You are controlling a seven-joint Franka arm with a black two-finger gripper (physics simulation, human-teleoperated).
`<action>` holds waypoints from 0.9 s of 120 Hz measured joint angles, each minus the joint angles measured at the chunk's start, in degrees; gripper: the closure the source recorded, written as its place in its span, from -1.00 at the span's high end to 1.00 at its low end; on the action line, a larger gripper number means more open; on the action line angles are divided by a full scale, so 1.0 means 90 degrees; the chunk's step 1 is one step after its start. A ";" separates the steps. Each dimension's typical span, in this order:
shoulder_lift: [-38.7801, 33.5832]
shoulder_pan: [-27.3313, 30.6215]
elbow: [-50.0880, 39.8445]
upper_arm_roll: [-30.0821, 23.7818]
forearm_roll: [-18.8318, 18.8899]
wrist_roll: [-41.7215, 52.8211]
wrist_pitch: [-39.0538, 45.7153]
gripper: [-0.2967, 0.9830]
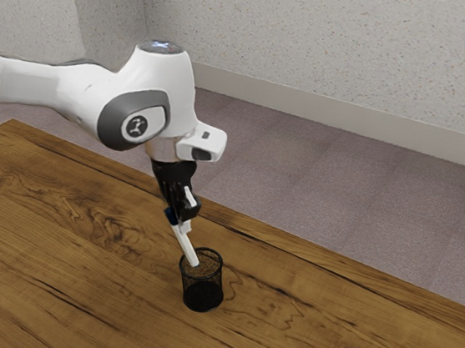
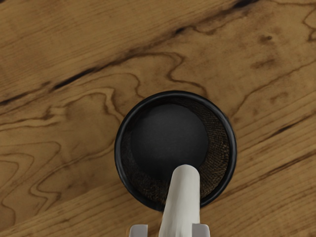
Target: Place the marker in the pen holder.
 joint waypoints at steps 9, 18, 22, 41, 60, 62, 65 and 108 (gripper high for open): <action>0.0244 -0.0102 0.0183 0.0007 -0.0036 -0.0065 -0.0043 -0.68; 0.0432 -0.0175 0.0317 -0.0001 -0.0058 -0.0118 -0.0072 -0.68; 0.0495 -0.0207 0.0366 0.0012 -0.0063 -0.0140 -0.0082 -0.68; 0.0811 0.0036 0.0545 0.0076 -0.0083 -0.0214 -0.0108 -0.68; 0.1418 0.0281 0.0578 0.0081 -0.0267 -0.0236 -0.0090 -0.59; 0.1461 0.0284 0.0581 0.0079 -0.0292 -0.0232 -0.0091 -0.55; 0.1508 0.0286 0.0586 0.0076 -0.0339 -0.0225 -0.0094 -0.46; 0.1225 0.0823 0.2658 0.0059 -0.0674 -0.0214 -0.1150 0.32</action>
